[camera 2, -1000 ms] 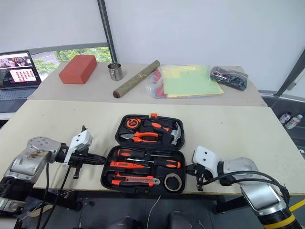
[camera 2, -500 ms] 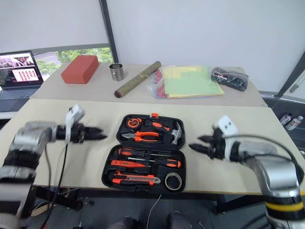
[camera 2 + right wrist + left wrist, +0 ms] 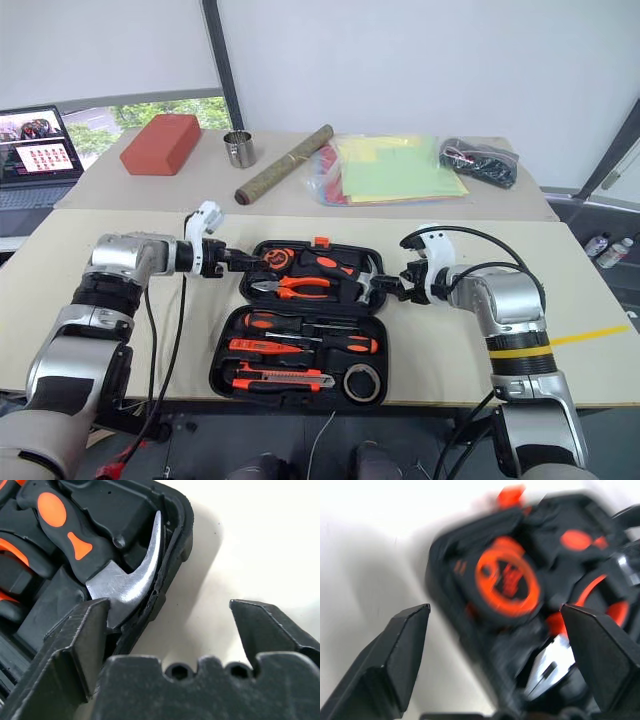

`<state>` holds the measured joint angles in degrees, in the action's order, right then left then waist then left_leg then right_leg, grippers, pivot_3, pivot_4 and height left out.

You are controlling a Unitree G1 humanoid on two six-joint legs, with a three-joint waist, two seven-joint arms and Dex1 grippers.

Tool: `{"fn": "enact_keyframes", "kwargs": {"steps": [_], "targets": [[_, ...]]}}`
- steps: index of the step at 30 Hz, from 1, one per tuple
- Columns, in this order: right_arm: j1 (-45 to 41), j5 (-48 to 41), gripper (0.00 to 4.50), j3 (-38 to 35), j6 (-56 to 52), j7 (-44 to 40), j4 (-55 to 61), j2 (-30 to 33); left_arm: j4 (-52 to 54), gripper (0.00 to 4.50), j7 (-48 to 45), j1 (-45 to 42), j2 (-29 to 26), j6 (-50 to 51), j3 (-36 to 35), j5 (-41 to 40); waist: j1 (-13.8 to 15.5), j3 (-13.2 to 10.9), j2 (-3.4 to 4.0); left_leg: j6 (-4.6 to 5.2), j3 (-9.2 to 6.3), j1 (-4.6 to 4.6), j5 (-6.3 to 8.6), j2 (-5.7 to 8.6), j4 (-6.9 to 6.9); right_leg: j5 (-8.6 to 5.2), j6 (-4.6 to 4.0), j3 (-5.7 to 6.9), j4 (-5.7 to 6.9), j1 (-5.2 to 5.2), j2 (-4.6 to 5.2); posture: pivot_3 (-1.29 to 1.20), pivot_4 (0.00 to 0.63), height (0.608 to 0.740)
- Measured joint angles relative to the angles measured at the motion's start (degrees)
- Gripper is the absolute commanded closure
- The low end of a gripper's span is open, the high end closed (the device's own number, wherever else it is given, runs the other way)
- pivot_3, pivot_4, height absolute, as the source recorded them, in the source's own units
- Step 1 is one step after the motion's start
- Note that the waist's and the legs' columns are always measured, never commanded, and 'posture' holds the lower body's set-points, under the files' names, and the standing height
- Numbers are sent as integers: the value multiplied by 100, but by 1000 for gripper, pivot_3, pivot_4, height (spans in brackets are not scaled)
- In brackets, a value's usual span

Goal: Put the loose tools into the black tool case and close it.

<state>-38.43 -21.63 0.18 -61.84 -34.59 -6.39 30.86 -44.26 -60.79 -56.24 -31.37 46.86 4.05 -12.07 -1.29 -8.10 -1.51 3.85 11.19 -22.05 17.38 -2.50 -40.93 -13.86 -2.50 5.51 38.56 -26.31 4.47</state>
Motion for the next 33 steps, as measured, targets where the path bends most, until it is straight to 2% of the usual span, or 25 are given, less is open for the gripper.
{"fn": "enact_keyframes", "kwargs": {"steps": [3,9,10,13,15,16,21,25,29,33], "targets": [[-4,3,2218,36,55,-24,4,-71,-96,2504,-2,40,-7,0,11,54,-12,0,0,-5,1,6,-3,-2,-3,0,-1,-3,12,1,0,0,150,736],[-16,8,4255,95,156,-25,36,-95,-194,2574,31,-58,-94,54,-35,85,-45,0,0,-7,3,21,-4,-1,-3,0,-1,-9,22,8,3,0,150,736],[-16,8,4481,94,156,-22,33,-98,-194,2814,28,-58,-91,56,-35,86,-51,1,0,-7,3,20,-4,-1,-3,0,-1,-9,21,8,4,0,150,736],[-15,7,4500,90,165,-5,33,-104,-181,3649,8,-57,-31,74,-34,81,-61,1,0,-7,3,22,-4,-1,-3,0,-1,-9,22,10,5,0,150,736],[5,9,4500,63,167,37,32,-113,-133,4394,9,-53,-34,91,-50,85,-53,5,5,-7,3,34,-4,0,-3,0,-1,-11,24,19,8,0,150,736],[15,9,4500,46,183,57,33,-132,-116,4483,24,-33,-24,100,-60,88,-49,6,6,-7,5,39,-4,1,-3,0,-1,-15,27,21,10,0,150,736],[123,6,4500,-73,273,112,131,-233,30,4483,98,77,2,57,-165,84,-50,6,6,-8,8,47,-4,1,-4,0,-1,-24,39,22,19,0,150,736],[173,92,4500,-158,529,389,293,-375,420,4483,242,386,84,-466,-507,33,-48,5,6,-10,8,38,-6,1,-6,1,-2,-23,42,13,49,0,150,736],[116,295,4500,-429,1168,877,359,-563,664,4483,707,469,406,-1112,-996,-156,-2,1,6,-11,7,1,-9,7,-8,2,-3,-9,41,-10,61,0,150,736],[70,571,4500,-447,1934,967,366,-531,671,4483,867,414,572,-1722,-1167,-226,6,0,7,-11,7,-14,-9,12,7,1,-2,9,35,-20,29,0,150,736]]}}
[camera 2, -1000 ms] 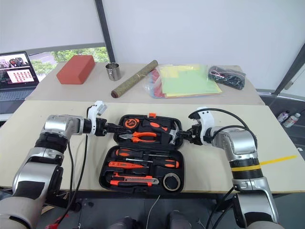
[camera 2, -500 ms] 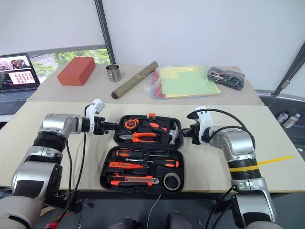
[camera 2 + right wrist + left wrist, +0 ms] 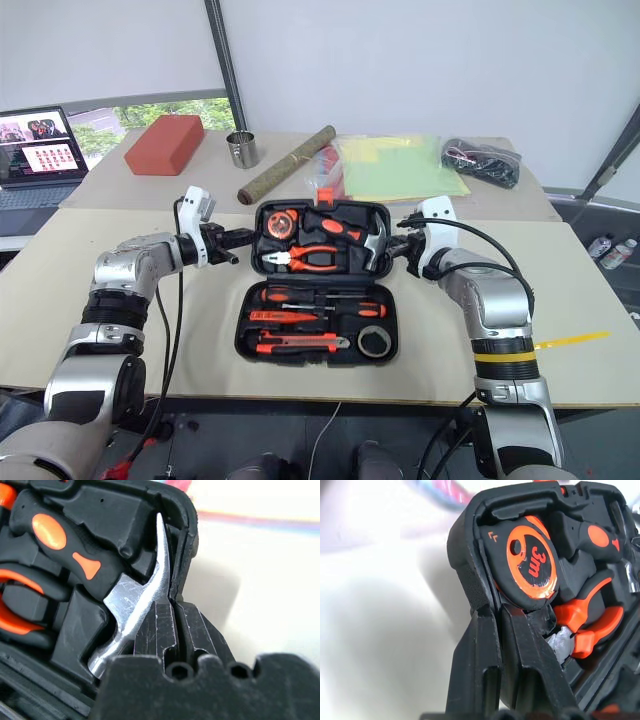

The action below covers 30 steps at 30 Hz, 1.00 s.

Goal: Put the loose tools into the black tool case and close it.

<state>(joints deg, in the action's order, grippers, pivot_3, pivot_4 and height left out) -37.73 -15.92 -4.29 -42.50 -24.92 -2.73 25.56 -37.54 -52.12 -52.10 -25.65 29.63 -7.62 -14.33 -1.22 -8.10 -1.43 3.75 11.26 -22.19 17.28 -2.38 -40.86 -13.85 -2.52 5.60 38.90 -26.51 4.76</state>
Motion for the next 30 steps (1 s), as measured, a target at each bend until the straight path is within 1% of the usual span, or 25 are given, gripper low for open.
{"fn": "enact_keyframes", "kwargs": {"steps": [3,5,7,8,9,10,11,15,19,21,23,26,27,28,30], "targets": [[77,218,4500,56,507,-6,36,116,149,4483,-96,49,13,-469,84,34,0,0,0,0,-1,-15,0,0,6,0,0,10,1,-10,-10,0,150,736],[453,502,4500,158,1129,-22,197,256,421,4483,-236,276,8,-1076,239,124,3,0,1,0,-2,-14,0,2,19,-2,3,12,-7,-9,-12,0,150,736],[790,687,4500,202,1646,-2,345,264,554,4483,-226,475,8,-1590,289,214,1,0,1,0,-2,-13,0,1,28,-3,4,10,-19,-8,-18,0,150,736],[842,733,4500,217,1749,5,368,266,572,4483,-201,510,8,-1704,302,252,2,0,1,0,-2,-12,0,0,28,-3,4,9,-22,-6,-19,0,150,736],[1035,912,4500,258,2120,51,432,270,650,4483,-56,636,19,-2121,367,388,3,0,1,0,-3,-9,0,-5,26,-3,4,10,-31,4,-25,0,150,736],[1139,976,4500,271,2290,97,468,266,688,4483,16,716,34,-2306,391,430,4,0,1,0,-3,-1,0,-5,27,-3,5,7,-48,10,-24,0,150,736],[1353,1131,4500,289,2689,216,508,240,726,4483,291,849,139,-2655,409,539,16,0,0,-1,-3,11,0,-8,25,-4,5,3,-70,25,-25,0,150,736],[1780,1353,4500,325,3454,455,563,99,897,4483,812,1162,274,-3183,431,647,9,-1,0,-2,2,29,-1,-16,16,1,6,-16,-56,34,-28,0,150,736],[2238,1474,4500,320,3831,561,933,95,1581,4483,1032,1657,277,-3228,431,622,10,0,0,-4,4,43,-2,-20,14,-1,3,-27,-36,36,-28,0,150,736],[2468,1476,4500,297,3851,595,1188,95,1935,4483,1121,1875,275,-3160,430,592,12,0,0,-4,5,44,-2,-21,14,-1,3,-28,-37,36,-29,0,150,736],[2878,1473,4500,254,3865,601,1647,95,2444,4483,1249,2188,273,-2913,410,493,18,0,1,-4,4,45,-2,-23,16,-3,0,-33,-38,37,-28,0,150,736],[3329,1394,4500,240,3809,574,2150,69,2886,4483,1402,2437,269,-2512,367,326,6,1,1,-4,5,53,-2,-27,16,-4,0,-38,-36,40,-32,0,150,736],[3524,1321,3795,237,3738,543,2380,47,3084,3781,1445,2558,258,-2338,327,251,-3,1,1,-6,6,63,-2,-31,17,-4,1,-47,-35,45,-31,0,150,736],[3734,1250,3573,213,3674,494,2592,48,3243,3562,1484,2688,223,-2158,244,156,-8,1,1,-7,6,71,-2,-36,19,-5,1,-56,-34,51,-31,0,150,736],[4202,1152,2931,77,3511,390,2973,110,3522,2856,1500,3039,-50,-1701,1,-62,-45,1,0,-17,8,83,-1,-45,20,-13,15,-85,-33,57,-32,0,150,736]]}}
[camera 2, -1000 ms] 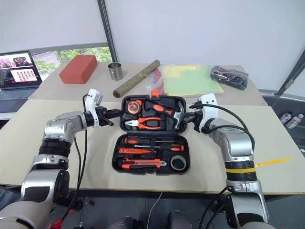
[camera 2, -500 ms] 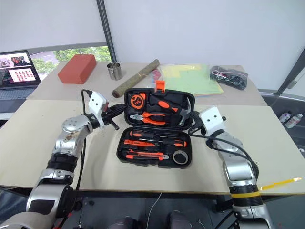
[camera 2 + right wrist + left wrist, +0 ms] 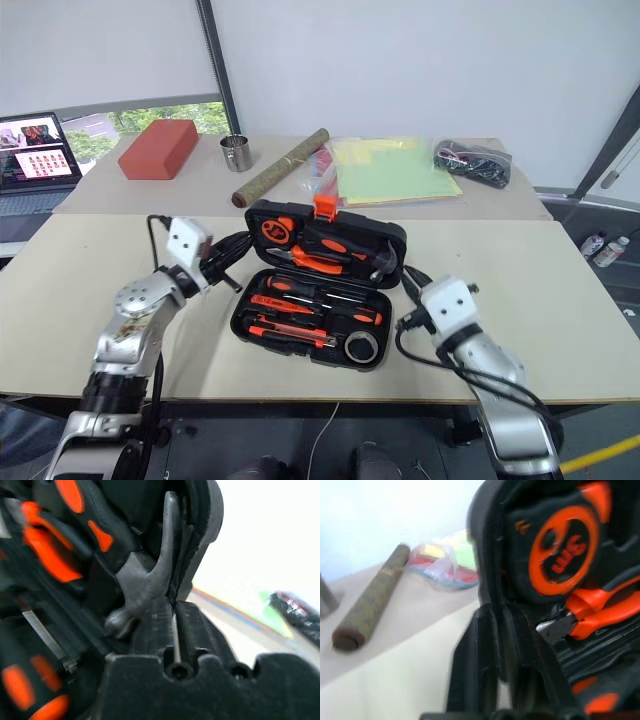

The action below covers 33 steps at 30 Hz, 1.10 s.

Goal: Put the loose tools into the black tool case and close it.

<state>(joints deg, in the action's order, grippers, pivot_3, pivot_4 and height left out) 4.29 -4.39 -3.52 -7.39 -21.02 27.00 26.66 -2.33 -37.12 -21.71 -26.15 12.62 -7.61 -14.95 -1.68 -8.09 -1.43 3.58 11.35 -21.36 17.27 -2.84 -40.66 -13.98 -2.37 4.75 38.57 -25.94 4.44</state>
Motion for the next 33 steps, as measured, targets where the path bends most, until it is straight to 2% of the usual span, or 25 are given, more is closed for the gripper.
{"fn": "enact_keyframes", "kwargs": {"steps": [4,5,8,10,12,15,17,21,23,28,33], "targets": [[512,-530,1464,-632,-628,-330,567,362,551,1426,-709,552,-1105,1655,-566,-1080,-31,-3,-4,-5,0,7,-2,-5,3,-15,20,-8,11,-2,3,0,150,736],[664,-771,1259,-857,-816,-519,750,537,675,1408,-1148,763,-1574,2124,-706,-1469,-30,-2,-4,-6,1,13,-2,-3,4,-18,18,-10,14,-1,4,0,150,736],[1303,-1294,1259,-1125,-1135,-1080,1084,873,497,1408,-2013,1170,-2427,2518,-896,-1680,19,0,-4,-11,1,36,-1,1,32,-28,6,-12,4,15,5,0,150,736],[1495,-1729,1259,-1117,-1514,-1281,1177,878,-254,1408,-2106,785,-2511,2317,-773,-1461,124,-1,-4,-12,1,44,-1,10,46,-27,5,-6,-1,23,-1,0,150,736],[1281,-2073,1259,-1131,-1924,-1218,1190,846,-1006,1408,-2011,212,-2502,2246,-637,-1241,167,0,-11,-14,1,39,-1,11,45,-14,-8,-9,-13,25,3,0,150,736],[486,-2422,1259,-1120,-2650,-876,1092,810,-1663,1408,-1938,-704,-2282,2317,-319,-1073,185,1,-24,-48,0,30,18,14,41,12,-20,-7,-24,25,2,0,150,736],[-304,-2651,1259,-1102,-3268,-575,776,752,-1896,1408,-1840,-1301,-1938,2517,-26,-958,194,3,-27,-4,1,24,-5,23,38,26,-41,-5,-26,25,-2,0,150,736],[-1255,-2838,1259,-913,-4170,-242,200,748,-2414,1408,-1592,-2021,-1319,2775,491,-699,197,3,-27,-2,1,11,-7,24,47,20,-44,2,-39,11,-17,0,150,736],[-1944,-2823,1259,-703,-4619,-59,-357,671,-3072,1408,-1399,-2621,-905,2881,662,-508,171,2,-29,-2,3,-14,-8,28,47,19,-44,31,-45,-11,-24,0,150,736],[-3297,-2656,1259,-393,-5120,287,-1601,357,-4508,1408,-1069,-3884,-112,2712,825,-163,113,1,-30,-2,-4,-41,-9,32,40,19,-42,68,-49,-23,-19,0,150,736],[-3924,-2257,1259,-138,-5174,357,-2802,294,-5652,1408,-855,-4466,401,2305,816,138,79,1,-29,-2,-6,-49,-9,33,40,17,-38,73,-50,-26,-13,0,150,736]]}}
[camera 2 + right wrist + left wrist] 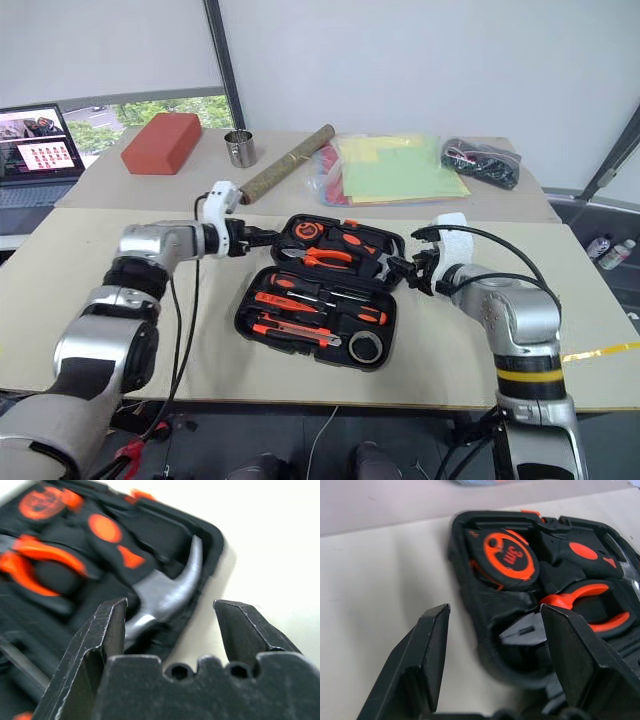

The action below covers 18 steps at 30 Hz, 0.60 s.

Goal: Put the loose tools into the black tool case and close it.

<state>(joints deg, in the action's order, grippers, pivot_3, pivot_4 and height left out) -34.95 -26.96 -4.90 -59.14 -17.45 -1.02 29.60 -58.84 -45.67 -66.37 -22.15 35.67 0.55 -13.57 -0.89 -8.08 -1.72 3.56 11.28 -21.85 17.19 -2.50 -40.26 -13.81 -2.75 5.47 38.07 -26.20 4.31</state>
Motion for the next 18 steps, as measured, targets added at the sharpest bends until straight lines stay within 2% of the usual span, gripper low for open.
{"fn": "enact_keyframes", "kwargs": {"steps": [3,5,6,7,10,12,14,18], "targets": [[-242,210,1259,28,126,-2,-609,-120,-527,1408,195,-144,191,-326,-36,165,-28,0,1,-1,1,-1,-1,0,-1,0,0,-1,3,-3,0,0,150,736],[-419,335,1760,30,239,-17,-908,-178,-809,1925,336,-239,274,-481,-106,236,-52,-1,1,-2,0,-1,-1,-2,-3,0,0,-1,6,-3,0,0,150,736],[-480,365,1801,32,281,-42,-1013,-203,-896,1984,392,-273,297,-532,-150,250,-62,-1,1,-2,0,1,-1,-2,-2,0,0,-1,7,-3,1,0,150,736],[-527,393,2342,32,336,-77,-1111,-252,-985,2567,440,-313,320,-584,-206,265,-71,0,1,-3,0,1,-2,-2,-3,0,0,-1,8,-2,1,0,150,736],[-599,449,3464,35,462,-157,-1239,-328,-1135,3814,511,-352,326,-693,-356,306,-92,0,1,-3,-1,1,-2,-1,-4,0,0,3,10,-1,5,0,150,736],[-612,508,3973,55,519,-200,-1259,-348,-1182,4351,512,-372,313,-700,-430,316,-77,0,1,-2,-2,-1,-2,-1,-7,0,1,7,10,1,8,0,150,736],[-608,578,4461,53,566,-236,-1259,-341,-1198,4500,486,-372,307,-692,-500,320,-75,0,1,-2,-2,-2,-2,-1,-11,0,3,8,9,3,8,0,150,736],[-474,611,4461,31,754,-376,-1151,-341,-1203,4500,376,-372,262,-653,-565,328,-84,0,1,-3,-3,-2,-2,-1,-13,1,3,8,13,2,7,0,150,736]]}}
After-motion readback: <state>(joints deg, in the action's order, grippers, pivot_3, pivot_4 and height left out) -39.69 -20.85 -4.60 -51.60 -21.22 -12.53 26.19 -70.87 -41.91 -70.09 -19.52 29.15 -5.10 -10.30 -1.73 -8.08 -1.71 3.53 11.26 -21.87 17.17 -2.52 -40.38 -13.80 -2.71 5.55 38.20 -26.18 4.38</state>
